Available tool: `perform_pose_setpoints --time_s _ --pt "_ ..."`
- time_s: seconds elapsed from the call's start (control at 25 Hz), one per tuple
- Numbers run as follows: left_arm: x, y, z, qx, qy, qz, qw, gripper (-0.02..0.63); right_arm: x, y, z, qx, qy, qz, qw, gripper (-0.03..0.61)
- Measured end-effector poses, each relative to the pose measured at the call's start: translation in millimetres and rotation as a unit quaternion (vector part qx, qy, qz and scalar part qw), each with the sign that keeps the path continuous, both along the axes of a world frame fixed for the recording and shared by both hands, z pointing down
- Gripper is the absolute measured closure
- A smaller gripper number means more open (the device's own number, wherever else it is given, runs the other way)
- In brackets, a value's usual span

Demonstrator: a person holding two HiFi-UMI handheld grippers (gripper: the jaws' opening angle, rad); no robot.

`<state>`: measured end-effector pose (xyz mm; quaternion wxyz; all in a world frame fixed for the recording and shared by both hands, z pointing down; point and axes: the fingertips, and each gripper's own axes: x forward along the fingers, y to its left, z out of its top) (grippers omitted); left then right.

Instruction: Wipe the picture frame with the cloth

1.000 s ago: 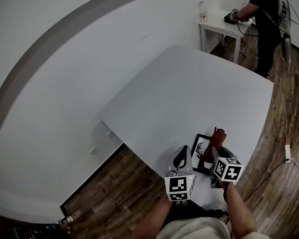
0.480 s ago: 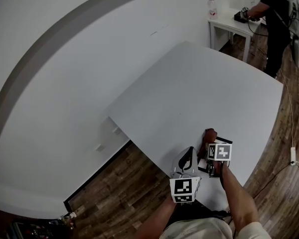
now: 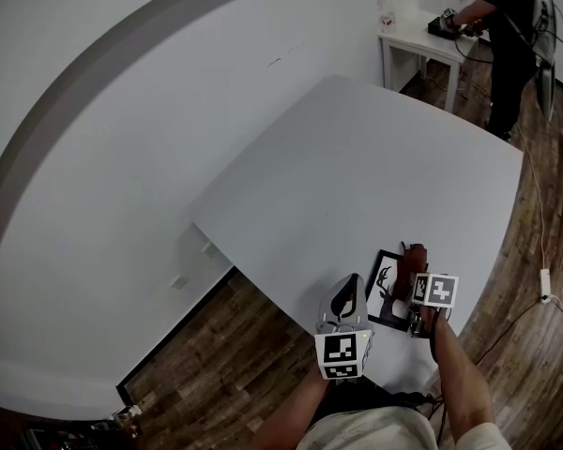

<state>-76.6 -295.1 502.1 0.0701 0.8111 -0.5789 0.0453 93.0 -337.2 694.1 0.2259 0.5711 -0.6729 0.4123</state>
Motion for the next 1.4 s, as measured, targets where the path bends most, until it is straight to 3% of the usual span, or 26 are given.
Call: perform_pose_setpoints --time_s 0.16,0.32,0.6,0.72,0.96,1.16,1.4 --pt "5 0 1 0.000 -0.001 0.004 1.0000 0.614 27 10 -3 0.004 0.005 0.020 1.000 0.479" --pt "9 1 -1 -0.003 0.004 0.009 0.9999 0.614 26 11 -17 0.021 -0.002 0.020 1.000 0.479" --pt "3 2 -9 0.007 0.001 -0.001 1.0000 0.614 -45 16 -63 0.071 -0.074 -0.047 0.994 0.479" --pt "-1 4 -10 0.009 0.000 -0.006 0.9999 0.614 -78 21 -58 0.059 -0.095 -0.069 0.991 0.479" --pt "-11 3 -7 0.005 -0.004 -0.013 0.9999 0.614 -110 26 -20 0.021 -0.085 -0.075 0.993 0.479" --pt "-16 3 -3 -0.001 -0.002 -0.016 0.9999 0.614 -99 33 -3 0.004 -0.065 -0.067 0.996 0.479" --pt "-9 1 3 -0.002 -0.001 -0.014 0.9999 0.614 -47 42 -6 0.002 -0.040 -0.034 0.999 0.479"
